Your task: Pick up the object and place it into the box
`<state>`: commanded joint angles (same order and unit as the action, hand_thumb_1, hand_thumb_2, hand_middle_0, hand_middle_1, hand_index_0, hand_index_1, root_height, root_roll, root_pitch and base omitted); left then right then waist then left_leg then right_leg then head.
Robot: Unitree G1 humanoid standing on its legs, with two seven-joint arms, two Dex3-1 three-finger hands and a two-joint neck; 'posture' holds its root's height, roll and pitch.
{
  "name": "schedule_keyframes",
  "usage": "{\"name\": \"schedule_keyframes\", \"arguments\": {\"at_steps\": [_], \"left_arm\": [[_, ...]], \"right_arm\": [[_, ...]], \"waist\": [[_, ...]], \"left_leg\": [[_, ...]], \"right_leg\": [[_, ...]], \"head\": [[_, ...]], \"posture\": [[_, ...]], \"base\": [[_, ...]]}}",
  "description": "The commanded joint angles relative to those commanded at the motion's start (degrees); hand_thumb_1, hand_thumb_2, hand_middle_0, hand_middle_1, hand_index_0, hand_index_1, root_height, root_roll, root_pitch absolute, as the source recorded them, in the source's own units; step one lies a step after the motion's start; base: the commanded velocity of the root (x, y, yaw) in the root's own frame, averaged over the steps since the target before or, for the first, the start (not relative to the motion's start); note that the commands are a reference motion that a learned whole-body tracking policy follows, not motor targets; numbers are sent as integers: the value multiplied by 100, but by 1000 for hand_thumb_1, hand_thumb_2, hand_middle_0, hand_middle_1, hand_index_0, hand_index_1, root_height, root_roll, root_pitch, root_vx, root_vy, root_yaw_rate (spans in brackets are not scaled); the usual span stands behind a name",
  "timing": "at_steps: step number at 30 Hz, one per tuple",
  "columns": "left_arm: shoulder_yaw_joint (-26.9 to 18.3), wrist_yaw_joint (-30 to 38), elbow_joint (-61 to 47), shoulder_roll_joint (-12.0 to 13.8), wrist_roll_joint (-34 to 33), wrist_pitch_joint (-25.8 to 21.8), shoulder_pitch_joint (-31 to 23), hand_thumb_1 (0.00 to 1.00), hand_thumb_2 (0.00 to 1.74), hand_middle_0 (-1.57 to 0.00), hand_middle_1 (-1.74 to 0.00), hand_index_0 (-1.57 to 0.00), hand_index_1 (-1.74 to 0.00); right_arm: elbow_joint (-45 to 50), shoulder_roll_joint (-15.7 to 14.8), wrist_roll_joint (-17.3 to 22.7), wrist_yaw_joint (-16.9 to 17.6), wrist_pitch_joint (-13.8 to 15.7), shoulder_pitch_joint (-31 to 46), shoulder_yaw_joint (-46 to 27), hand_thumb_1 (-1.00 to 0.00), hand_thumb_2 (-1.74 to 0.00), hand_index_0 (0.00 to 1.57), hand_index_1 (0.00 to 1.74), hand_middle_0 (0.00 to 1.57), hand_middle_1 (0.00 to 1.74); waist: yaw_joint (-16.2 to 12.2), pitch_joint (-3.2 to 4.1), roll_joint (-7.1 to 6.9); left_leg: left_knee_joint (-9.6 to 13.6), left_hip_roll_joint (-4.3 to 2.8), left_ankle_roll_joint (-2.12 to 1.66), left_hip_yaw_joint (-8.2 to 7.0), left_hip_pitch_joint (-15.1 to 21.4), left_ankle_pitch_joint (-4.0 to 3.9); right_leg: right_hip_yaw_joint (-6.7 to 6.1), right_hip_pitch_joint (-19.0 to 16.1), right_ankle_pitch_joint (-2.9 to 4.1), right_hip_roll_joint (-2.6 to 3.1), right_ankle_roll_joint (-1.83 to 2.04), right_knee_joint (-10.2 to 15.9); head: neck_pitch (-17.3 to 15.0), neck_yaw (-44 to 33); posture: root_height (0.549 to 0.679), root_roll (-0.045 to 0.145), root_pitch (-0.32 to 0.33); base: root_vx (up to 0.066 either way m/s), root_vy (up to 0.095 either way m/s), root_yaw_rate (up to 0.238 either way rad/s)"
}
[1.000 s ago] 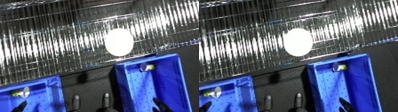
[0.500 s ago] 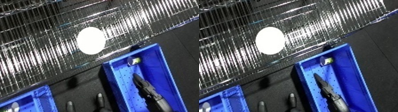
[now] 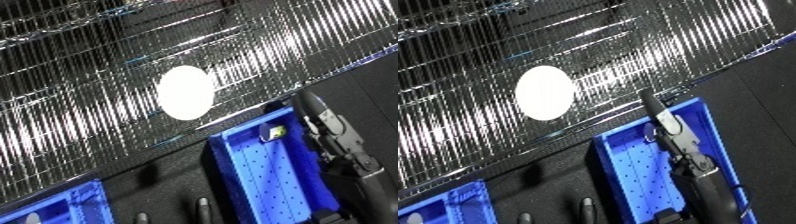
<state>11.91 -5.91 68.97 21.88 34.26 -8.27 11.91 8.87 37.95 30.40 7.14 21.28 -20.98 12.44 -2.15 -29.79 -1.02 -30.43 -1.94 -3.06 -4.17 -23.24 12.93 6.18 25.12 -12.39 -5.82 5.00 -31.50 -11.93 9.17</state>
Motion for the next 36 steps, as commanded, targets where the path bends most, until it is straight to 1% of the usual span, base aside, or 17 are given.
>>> {"name": "schedule_keyframes", "arguments": {"at_steps": [3, 6, 9, 13, 18, 22, 25, 29, 33, 36], "left_arm": [[55, 20, -73, 17, -20, 122, 16, 0, 0, 0, 0, 0, 0], [75, -5, -128, 18, 119, 240, 20, 0, 0, 0, 0, 0, 0], [46, -11, -169, 9, 276, 320, 28, 0, 0, 0, 0, 0, 0], [37, 9, -254, 3, 210, 386, 14, 0, 0, 0, 0, 0, 0], [100, 7, -382, -5, 172, 429, -29, 0, 0, 0, 0, 0, 0], [182, 5, -507, -5, 194, 463, -67, 0, 0, 0, 0, 0, 0], [262, 10, -646, 16, 233, 499, -90, 0, 0, 0, 0, 0, 0], [353, 19, -766, 23, 296, 518, -103, 0, 0, 0, 0, 0, 0], [443, 34, -830, 12, 350, 497, -106, 0, 0, 0, 0, 0, 0], [503, 38, -876, -1, 369, 489, -109, 0, 0, 0, 0, 0, 0]], "right_arm": [[-151, 26, 15, 90, -288, -324, 58, 0, 0, 0, 0, 0, 0], [-408, 32, 33, 166, -476, -648, 174, 0, 0, 0, 0, 0, 0], [-681, 2, 68, 183, -563, -966, 299, 0, 0, 0, 0, 0, 0], [-1033, -86, 163, 231, -637, -1291, 415, 0, 0, 0, 0, 0, 0], [-1528, -155, 165, 341, -709, -1599, 488, 0, 0, 0, 0, 0, 0], [-1954, -114, 101, 459, -858, -1840, 576, 0, 0, 0, 0, 0, 0], [-2278, -51, 9, 644, -1017, -2038, 701, 0, 0, 0, 0, 0, 0], [-2710, 45, -93, 841, -1195, -2257, 854, 0, 0, 0, 0, 0, 0], [-3142, 89, -157, 962, -1280, -2453, 983, 0, 0, 0, 0, 0, 0], [-3466, 90, -136, 955, -1330, -2674, 1098, 0, 0, 0, 0, 0, 0]], "waist": [[93, 0, 35], [192, 0, 76], [255, 0, 108], [318, 0, 149], [410, 0, 215], [485, 0, 273], [540, 0, 320], [595, 0, 379], [652, 0, 439], [699, 0, 482]], "left_leg": [[-20, 25, 4, 46, -34, -10], [-41, 47, 15, 87, -75, -22], [-85, 69, 27, 120, -128, -17], [-140, 106, 45, 165, -202, -14], [-160, 154, 61, 208, -275, -31], [-194, 185, 68, 242, -321, -24], [-207, 205, 80, 250, -369, -29], [-238, 223, 83, 261, -465, -35], [-280, 252, 93, 283, -550, -26], [-335, 277, 101, 298, -622, -8]], "right_leg": [[42, 16, -22, -25, -25, -58], [87, 42, -47, -59, -53, -122], [120, 82, -77, -87, -83, -199], [147, 143, -114, -122, -117, -308], [184, 227, -136, -157, -152, -400], [210, 288, -156, -186, -176, -485], [222, 347, -171, -195, -195, -536], [237, 433, -184, -205, -226, -584], [244, 528, -212, -213, -261, -673], [250, 601, -237, -223, -291, -747]], "head": [[8, 121], [8, 233], [-30, 354], [-8, 536], [25, 718], [234, 950], [329, 1102], [394, 1188], [500, 1328], [556, 1440]], "posture": [[653, 41, 86], [652, 42, 86], [651, 44, 87], [650, 47, 88], [649, 50, 93], [648, 53, 94], [647, 55, 99], [646, 58, 107], [644, 61, 114], [643, 63, 118]], "base": [[38, -13, 118], [33, -6, 106], [40, 1, 115], [55, -4, 131], [40, 2, 94], [46, -2, 65], [29, 2, 46], [13, 10, 29], [9, 10, 37], [10, 13, 37]]}}
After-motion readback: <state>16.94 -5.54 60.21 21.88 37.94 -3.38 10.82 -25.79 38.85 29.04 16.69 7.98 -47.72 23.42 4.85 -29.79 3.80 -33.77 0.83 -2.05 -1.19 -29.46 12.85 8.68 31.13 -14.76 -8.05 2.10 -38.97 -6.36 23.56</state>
